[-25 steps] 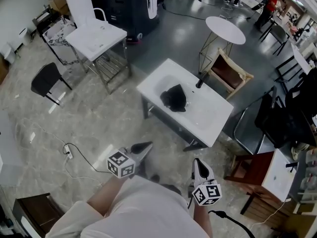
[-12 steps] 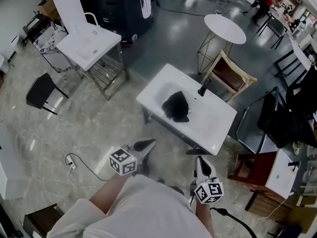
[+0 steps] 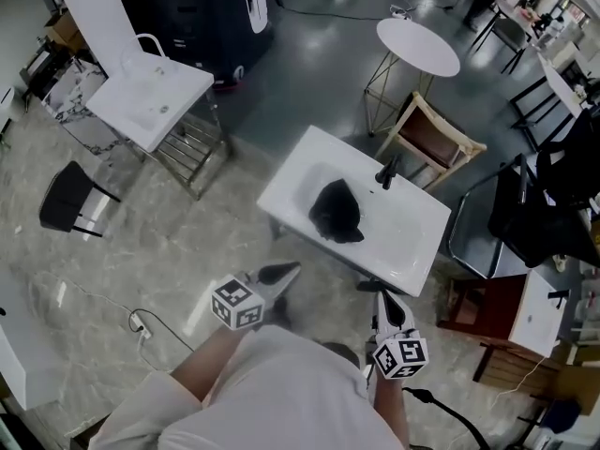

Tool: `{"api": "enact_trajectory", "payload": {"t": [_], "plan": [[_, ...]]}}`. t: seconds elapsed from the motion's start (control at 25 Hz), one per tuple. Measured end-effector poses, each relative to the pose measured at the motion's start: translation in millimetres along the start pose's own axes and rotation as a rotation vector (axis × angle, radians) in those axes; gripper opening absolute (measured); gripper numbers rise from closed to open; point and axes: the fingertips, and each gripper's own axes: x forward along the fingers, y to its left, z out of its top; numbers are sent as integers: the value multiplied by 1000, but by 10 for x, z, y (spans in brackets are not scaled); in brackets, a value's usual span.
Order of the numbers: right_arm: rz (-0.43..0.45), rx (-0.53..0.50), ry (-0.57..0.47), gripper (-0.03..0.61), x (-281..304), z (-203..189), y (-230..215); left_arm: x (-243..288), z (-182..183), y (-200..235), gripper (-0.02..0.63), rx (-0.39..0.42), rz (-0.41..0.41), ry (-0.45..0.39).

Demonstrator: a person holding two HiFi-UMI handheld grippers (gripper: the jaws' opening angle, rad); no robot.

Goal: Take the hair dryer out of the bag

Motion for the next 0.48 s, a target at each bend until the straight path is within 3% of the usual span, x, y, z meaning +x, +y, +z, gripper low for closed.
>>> {"api": "enact_trajectory", "payload": {"t": [0.48], "plan": [[-52,-5,-4,5,372,149,118,14,153,487,-2,5,-52,20]]}}
